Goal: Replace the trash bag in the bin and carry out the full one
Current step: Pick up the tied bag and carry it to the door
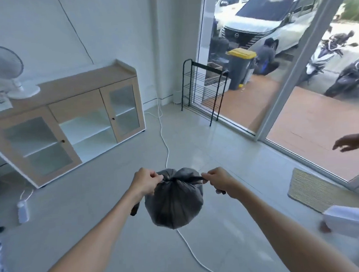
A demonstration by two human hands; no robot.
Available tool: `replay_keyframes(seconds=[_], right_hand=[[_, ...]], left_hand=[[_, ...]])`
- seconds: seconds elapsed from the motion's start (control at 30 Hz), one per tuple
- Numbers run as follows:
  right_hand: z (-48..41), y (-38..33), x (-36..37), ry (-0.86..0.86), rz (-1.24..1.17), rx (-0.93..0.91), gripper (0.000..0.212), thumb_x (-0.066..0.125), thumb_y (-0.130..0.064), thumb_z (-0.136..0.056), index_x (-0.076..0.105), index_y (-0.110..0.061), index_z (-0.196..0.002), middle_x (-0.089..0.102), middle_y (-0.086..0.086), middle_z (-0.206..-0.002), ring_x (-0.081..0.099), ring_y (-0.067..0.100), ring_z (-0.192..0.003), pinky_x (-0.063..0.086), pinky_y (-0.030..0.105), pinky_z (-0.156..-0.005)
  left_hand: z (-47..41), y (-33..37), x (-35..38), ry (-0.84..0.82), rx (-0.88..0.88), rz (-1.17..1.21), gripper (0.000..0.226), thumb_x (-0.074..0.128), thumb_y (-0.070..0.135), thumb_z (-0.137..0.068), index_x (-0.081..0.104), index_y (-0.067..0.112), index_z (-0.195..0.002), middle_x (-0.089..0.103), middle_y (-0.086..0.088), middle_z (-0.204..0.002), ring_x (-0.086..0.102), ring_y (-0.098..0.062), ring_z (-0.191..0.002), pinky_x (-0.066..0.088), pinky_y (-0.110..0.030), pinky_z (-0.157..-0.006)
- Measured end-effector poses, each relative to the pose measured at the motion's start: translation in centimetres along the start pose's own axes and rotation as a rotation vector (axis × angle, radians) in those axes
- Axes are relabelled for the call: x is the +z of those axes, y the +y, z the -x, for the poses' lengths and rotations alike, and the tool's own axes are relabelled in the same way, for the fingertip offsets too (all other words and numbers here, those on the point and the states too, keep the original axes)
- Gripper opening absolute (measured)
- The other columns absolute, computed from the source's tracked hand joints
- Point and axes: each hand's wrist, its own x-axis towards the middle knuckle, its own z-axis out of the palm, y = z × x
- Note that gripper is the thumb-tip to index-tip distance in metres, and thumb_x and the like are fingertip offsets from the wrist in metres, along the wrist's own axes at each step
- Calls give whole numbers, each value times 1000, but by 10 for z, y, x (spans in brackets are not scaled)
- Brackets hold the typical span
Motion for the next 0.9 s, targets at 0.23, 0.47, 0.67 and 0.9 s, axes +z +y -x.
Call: replay_keyframes(seconds=[0.23,0.47,0.67,0.9], right_hand=[[-65,21,-84,204,-197,126,35,55,-37,-91,75,-9,-82,40,5,-68,42,19,-44,27,23,-41],[-142,68,-186,318,-340,186,39,59,-38,-93,73,-3,-87,41,3,-64,40,17,-41,24,23,-39],[-230,124,-305,326,-406,231,38,58,-36,-97,73,-2,-87,42,4,-67,40,15,-43,27,27,-41],[-312,181,-420,327,-432,272,39,59,-34,-95,72,3,-90,42,4,-65,40,15,-40,26,27,-41]], left_hand=[[-127,99,54,-131,130,-22,28,68,24,-89,65,10,-64,59,-3,-52,58,-21,-37,60,-32,-52],[-230,198,140,-242,161,30,25,70,22,-90,71,2,-76,61,-8,-59,58,-25,-44,63,-40,-61],[-320,294,243,-348,107,52,20,70,17,-91,68,3,-76,61,-8,-58,52,-20,-38,58,-38,-59],[-393,393,347,-428,25,82,21,69,15,-93,65,4,-75,57,-6,-57,48,-15,-33,54,-32,-51]])
